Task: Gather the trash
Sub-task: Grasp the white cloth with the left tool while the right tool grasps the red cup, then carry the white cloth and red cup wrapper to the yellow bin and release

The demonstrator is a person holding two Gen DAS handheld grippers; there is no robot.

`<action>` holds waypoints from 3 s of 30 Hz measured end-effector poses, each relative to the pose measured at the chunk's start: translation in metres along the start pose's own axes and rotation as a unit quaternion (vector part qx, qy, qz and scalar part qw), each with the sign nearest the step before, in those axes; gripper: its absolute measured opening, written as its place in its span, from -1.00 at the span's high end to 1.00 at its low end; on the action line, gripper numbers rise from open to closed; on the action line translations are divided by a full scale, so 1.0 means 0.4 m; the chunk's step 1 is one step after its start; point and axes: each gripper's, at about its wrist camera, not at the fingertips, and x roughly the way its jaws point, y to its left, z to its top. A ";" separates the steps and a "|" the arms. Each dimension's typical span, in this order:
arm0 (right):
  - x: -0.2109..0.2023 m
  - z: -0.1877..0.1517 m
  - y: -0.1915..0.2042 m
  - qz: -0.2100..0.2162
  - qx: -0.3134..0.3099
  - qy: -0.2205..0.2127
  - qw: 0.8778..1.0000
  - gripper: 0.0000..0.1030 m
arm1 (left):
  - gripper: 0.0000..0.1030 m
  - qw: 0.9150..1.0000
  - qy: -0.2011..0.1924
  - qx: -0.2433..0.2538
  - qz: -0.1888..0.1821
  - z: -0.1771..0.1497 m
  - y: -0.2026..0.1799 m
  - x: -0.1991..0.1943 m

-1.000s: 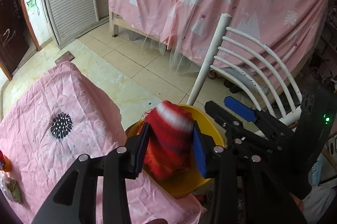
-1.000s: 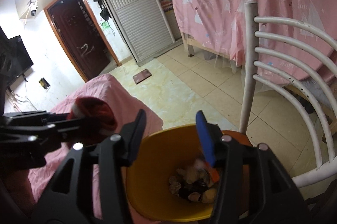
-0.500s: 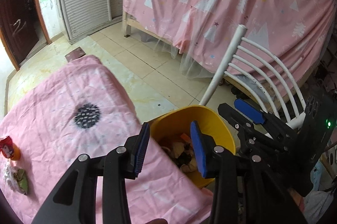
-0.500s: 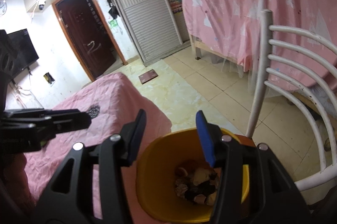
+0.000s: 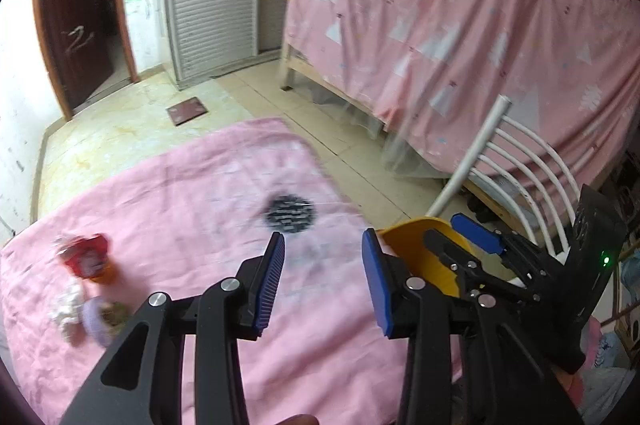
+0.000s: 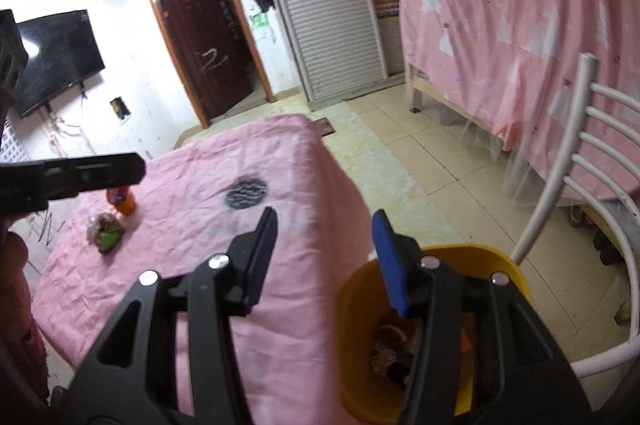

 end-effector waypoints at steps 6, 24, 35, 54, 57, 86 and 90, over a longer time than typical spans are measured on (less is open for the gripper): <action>0.032 0.023 0.119 0.020 -0.039 0.010 0.999 0.07 | 0.35 0.999 -0.014 -0.035 0.032 -0.028 0.162 -0.060; 0.146 0.048 0.438 0.072 -0.141 0.047 0.986 -0.07 | 0.35 0.988 -0.019 -0.131 0.083 -0.130 0.533 -0.119; 0.205 0.045 0.526 0.077 -0.166 0.065 0.981 -0.07 | 0.34 0.984 0.002 -0.161 0.077 -0.194 0.628 -0.086; 0.326 0.093 0.692 0.101 -0.217 0.086 0.967 -0.37 | -0.28 0.984 0.031 -0.158 0.074 -0.236 0.656 0.019; 0.349 0.098 0.707 0.110 -0.221 0.095 0.964 -0.37 | -0.24 0.984 0.026 -0.166 0.066 -0.238 0.661 0.024; 0.276 0.112 0.650 0.105 -0.201 0.059 0.972 0.46 | 0.79 0.983 -0.044 -0.115 0.134 -0.222 0.598 -0.095; 0.254 0.113 0.602 0.097 -0.186 0.052 0.976 0.46 | 0.79 0.980 -0.055 -0.121 0.145 -0.209 0.593 -0.126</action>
